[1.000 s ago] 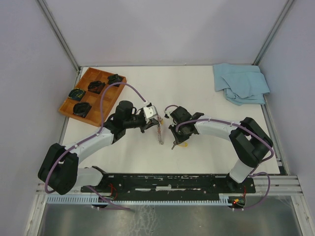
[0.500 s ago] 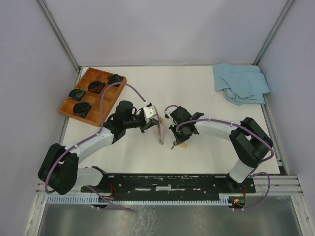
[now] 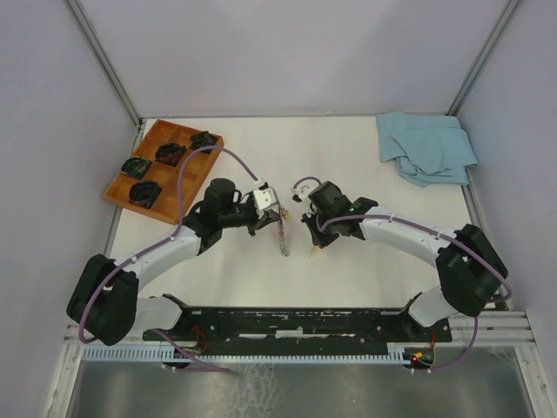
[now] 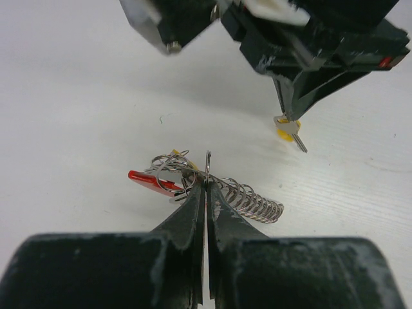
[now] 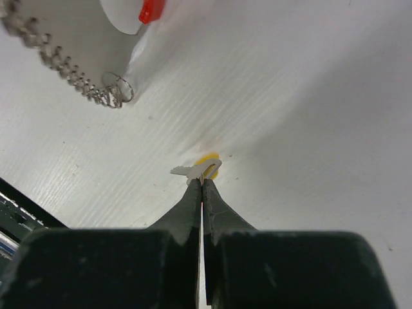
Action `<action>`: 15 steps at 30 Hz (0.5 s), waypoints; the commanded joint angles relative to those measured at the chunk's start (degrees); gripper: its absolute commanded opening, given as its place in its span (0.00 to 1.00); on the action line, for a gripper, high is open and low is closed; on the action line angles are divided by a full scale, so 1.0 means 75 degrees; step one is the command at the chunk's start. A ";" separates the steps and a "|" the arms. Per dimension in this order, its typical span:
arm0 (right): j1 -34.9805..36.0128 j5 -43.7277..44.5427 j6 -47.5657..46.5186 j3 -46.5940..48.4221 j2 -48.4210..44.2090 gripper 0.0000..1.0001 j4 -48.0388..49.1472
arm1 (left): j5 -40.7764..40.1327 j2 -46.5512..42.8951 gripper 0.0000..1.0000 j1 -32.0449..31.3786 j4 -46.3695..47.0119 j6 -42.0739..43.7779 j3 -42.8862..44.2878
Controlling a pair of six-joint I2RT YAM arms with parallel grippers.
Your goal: Put the keys on the keyring
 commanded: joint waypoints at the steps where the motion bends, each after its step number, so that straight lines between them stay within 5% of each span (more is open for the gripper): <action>1: -0.0009 0.0053 -0.0782 -0.0095 -0.0983 0.01 0.0520 | 0.0071 -0.0236 0.03 -0.0037 -0.0253 0.0335 0.0097; 15: -0.0013 -0.0513 -0.2414 -0.1481 -0.2973 0.01 0.2961 | 0.0457 -0.0402 0.03 -0.0026 -0.0139 0.0581 -0.0049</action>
